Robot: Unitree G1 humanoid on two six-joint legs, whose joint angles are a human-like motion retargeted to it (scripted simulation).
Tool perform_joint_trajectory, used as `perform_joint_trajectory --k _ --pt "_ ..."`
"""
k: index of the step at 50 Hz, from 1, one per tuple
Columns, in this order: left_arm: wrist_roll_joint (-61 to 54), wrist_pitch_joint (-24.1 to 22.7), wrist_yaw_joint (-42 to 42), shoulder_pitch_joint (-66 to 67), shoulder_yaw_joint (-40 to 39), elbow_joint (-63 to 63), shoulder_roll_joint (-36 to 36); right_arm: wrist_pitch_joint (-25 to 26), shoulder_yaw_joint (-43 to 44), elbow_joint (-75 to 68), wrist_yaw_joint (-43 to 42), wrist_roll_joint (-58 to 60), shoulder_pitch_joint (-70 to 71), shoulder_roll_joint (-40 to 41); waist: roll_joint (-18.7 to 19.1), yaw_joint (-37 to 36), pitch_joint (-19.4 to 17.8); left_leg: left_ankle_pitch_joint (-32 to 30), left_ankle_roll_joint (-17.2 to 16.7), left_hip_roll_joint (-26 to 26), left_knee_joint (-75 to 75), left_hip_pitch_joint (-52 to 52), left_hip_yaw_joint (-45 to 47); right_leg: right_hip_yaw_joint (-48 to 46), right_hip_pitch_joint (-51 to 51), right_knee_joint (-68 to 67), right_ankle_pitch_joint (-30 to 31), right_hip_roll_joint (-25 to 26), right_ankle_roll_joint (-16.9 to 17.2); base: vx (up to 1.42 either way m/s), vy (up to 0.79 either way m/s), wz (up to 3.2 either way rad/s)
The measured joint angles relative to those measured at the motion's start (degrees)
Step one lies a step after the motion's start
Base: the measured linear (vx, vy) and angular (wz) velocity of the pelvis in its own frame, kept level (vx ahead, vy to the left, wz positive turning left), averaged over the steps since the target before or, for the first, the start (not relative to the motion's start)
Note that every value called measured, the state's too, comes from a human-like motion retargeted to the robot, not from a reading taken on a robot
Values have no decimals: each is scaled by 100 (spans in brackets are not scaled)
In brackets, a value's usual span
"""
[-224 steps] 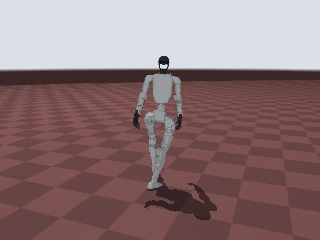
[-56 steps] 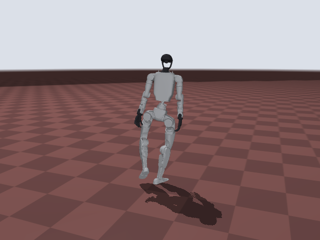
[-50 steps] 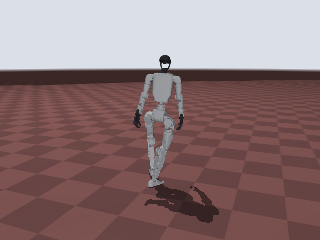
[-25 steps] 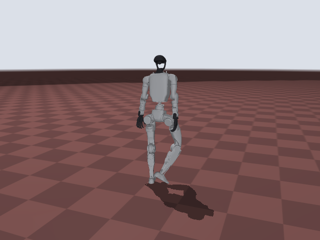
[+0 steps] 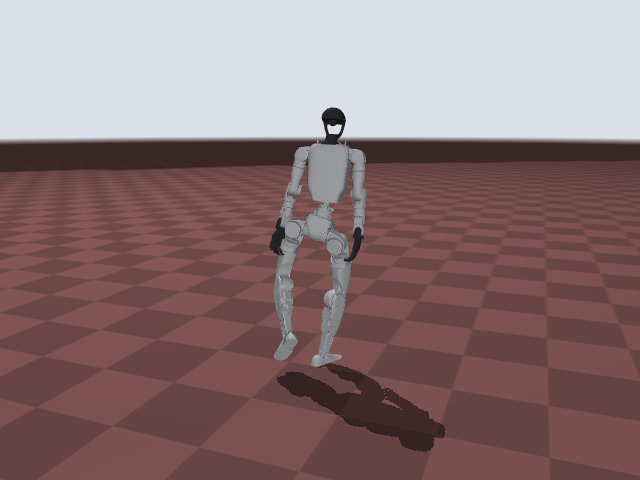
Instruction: Walk run
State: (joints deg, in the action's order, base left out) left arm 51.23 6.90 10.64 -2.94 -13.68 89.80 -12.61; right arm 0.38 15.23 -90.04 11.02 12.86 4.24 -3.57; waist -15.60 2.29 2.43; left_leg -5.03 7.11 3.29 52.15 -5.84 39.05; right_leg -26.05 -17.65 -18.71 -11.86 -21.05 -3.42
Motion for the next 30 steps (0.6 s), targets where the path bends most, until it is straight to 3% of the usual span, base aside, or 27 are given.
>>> perform_joint_trajectory --k 4,8,12,16,19,20,23,25,27,30 --pt "-25 128 -207 422 -287 259 183 -44 -294 184 -103 111 518 -86 373 -574 15 546 -574 130 -275 -1407 -377 -540 892 995 95 892 53 72 -17 -60" --pt "-356 188 -410 679 -542 568 336 3 -397 622 68 202 976 -213 687 -1122 -104 1008 -554 95 -1836 -2323 -578 -490 1643 1494 -73 1590 216 82 -12 -68" --pt "-329 377 -193 737 -638 761 371 -81 -538 1052 64 222 1237 -274 854 -1386 -185 1224 -772 -144 -3528 -2938 -1158 -344 2319 1733 -287 1974 458 87 -6 -37" --pt "-30 495 -21 706 -560 761 260 -128 -533 1195 138 372 1224 -238 791 -1457 -54 1093 -405 -298 -3836 -3261 -1489 -36 2657 1595 -119 2013 837 99 -3 -17" --pt "56 520 -162 657 -529 758 175 27 -339 992 166 676 1009 -130 824 -1566 80 633 -165 -119 -3443 -3071 -1280 86 2945 1276 663 2037 1107 130 3 -53" --pt "53 508 -213 634 -546 755 160 113 -267 859 113 747 918 -78 818 -1673 100 561 -155 -77 -3279 -3074 -1691 121 3016 1100 1090 1986 1103 149 7 -79" --pt "-115 482 -129 461 -589 594 149 168 -194 473 -136 570 567 108 1099 -1469 247 1249 -106 214 -2917 -2624 -2021 -130 2752 -55 2812 1973 518 96 2 -20" --pt "-340 412 27 297 -501 419 95 175 -230 290 -25 447 365 107 1427 -1385 260 1486 -151 533 -3030 -2157 -2029 -602 2514 -1118 3383 1907 0 105 10 -30" --pt "-684 281 44 45 -352 245 16 187 -247 218 -61 639 203 60 1672 -1263 194 1661 -246 780 -3212 -1661 -1804 -758 2008 -2210 2675 1682 -183 80 10 -38" --pt "-1052 100 -259 -374 -171 -32 -87 5 -253 159 -471 1200 -106 -10 1607 -917 89 1688 -312 326 -3873 -945 -1850 -507 744 -3519 1935 1143 -11 81 8 15"
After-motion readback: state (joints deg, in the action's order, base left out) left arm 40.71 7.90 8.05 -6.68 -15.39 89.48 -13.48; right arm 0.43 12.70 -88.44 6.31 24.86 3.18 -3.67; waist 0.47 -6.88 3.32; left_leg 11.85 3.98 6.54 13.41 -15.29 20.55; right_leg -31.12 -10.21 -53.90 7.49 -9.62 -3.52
